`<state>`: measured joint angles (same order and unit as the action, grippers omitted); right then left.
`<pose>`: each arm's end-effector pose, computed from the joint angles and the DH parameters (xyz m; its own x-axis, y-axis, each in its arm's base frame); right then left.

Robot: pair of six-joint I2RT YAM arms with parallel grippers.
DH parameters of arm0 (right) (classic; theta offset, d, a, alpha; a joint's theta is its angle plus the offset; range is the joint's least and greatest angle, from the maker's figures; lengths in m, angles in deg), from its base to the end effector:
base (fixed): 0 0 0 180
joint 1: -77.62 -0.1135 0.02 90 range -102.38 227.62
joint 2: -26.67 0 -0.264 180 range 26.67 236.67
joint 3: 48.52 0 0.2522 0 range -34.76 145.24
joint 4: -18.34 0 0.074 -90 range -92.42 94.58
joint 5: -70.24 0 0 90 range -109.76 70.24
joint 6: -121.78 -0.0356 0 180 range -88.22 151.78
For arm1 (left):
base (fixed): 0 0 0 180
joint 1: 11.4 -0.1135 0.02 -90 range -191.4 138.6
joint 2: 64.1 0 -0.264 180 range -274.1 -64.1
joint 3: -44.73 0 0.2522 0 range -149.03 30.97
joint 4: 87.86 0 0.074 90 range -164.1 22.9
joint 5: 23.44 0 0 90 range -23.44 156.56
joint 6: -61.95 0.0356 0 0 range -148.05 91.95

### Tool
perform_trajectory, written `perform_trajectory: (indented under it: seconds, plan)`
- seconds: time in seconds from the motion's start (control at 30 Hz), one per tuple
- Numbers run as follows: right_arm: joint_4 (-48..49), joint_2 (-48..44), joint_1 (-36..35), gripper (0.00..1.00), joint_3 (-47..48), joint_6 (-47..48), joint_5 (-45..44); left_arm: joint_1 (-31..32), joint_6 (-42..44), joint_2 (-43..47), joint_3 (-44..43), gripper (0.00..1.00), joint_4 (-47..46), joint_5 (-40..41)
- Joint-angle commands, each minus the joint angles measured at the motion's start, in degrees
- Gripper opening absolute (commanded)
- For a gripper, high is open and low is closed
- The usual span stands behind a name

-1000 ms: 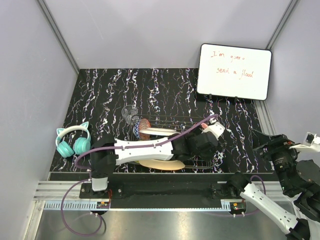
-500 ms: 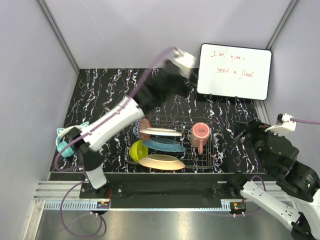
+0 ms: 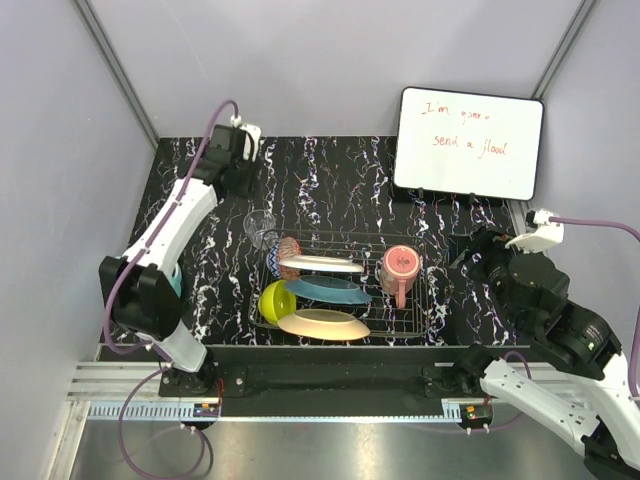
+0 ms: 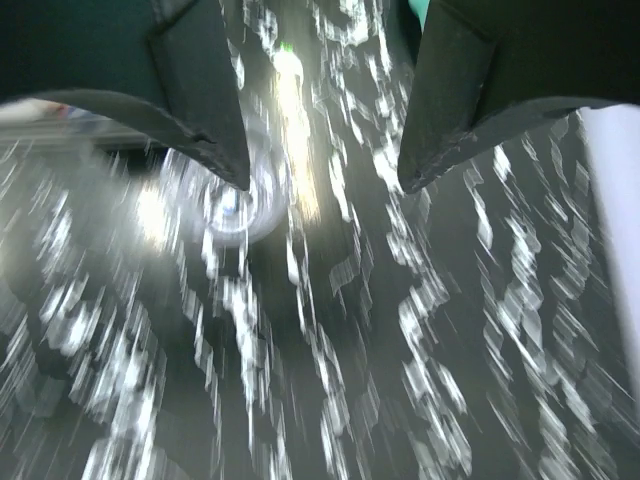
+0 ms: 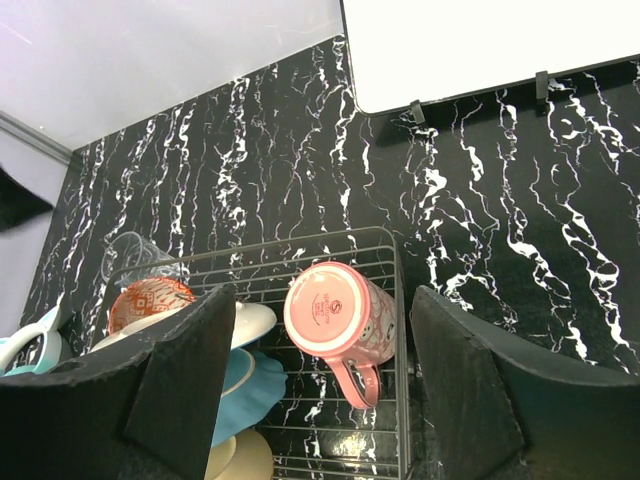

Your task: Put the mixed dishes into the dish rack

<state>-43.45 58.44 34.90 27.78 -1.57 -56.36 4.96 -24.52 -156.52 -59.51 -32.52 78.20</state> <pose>0.0683 0.0341 0.3989 -0.2515 0.3685 -0.8950 0.0143 0.9260 0.3772 0.3445 -0.0936 0.3540 -0.6511 0.2540 -0.7152 0.1759 0.9672 0.1833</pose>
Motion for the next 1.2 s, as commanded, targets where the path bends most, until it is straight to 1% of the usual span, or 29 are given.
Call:
perform_trajectory:
  seconds: [0.0, 0.2, 0.7, 0.77, 0.8, 0.83, 0.87, 0.93, 0.97, 1.03, 1.13, 1.17]
  plan:
    - [2.6, 0.0, -0.5, 0.78, 0.1, 0.6, 0.2, -1.9, 1.0, 0.0, 4.8, 0.61, 0.8, -4.4]
    - [1.8, -0.5, -0.5, 0.78, 0.1, 0.3, 0.3, -2.6, 1.3, -1.8, 9.4, 0.58, -1.6, -5.3]
    - [0.4, -0.8, -0.5, 0.77, 0.4, -1.2, 0.0, -3.2, -1.2, -13.5, 9.8, 0.51, -5.7, -7.6]
    - [0.5, -0.7, -0.5, 0.77, 0.2, -1.4, -0.1, -3.3, -1.2, -14.2, 10.1, 0.47, -6.4, -7.8]
    - [0.5, -0.5, -0.5, 0.77, 0.1, -1.5, 0.0, -3.3, -1.1, -15.0, 10.1, 0.43, -6.5, -8.0]
    - [0.5, -0.4, -0.5, 0.77, 0.1, -1.5, -0.1, -3.4, -1.2, -15.4, 10.0, 0.32, -6.5, -8.6]
    - [0.5, -0.3, -0.5, 0.77, 0.1, -1.6, -0.1, -3.4, -1.3, -15.9, 10.1, 0.26, -6.6, -8.9]
    - [0.7, -0.1, -0.5, 0.77, 0.1, -1.5, 0.1, -3.6, -1.9, -16.0, 10.6, 0.05, -7.2, -9.7]
    - [0.8, 0.0, -0.5, 0.77, 0.1, -1.5, 0.1, -3.6, -2.1, -15.8, 10.8, 0.0, -7.4, -9.7]
    - [1.3, 0.0, -0.5, 0.77, 0.1, -1.3, 0.3, -3.6, -2.7, -14.8, 12.0, 0.0, -8.6, -10.0]
    - [2.1, 0.4, -0.5, 0.76, 0.4, -0.8, 0.8, -3.7, -3.4, -10.8, 12.6, 0.0, -8.7, -10.8]
    - [2.8, 0.5, -0.5, 0.76, 0.5, -0.4, 1.1, -3.7, -3.4, -7.5, 12.5, 0.0, -8.6, -11.3]
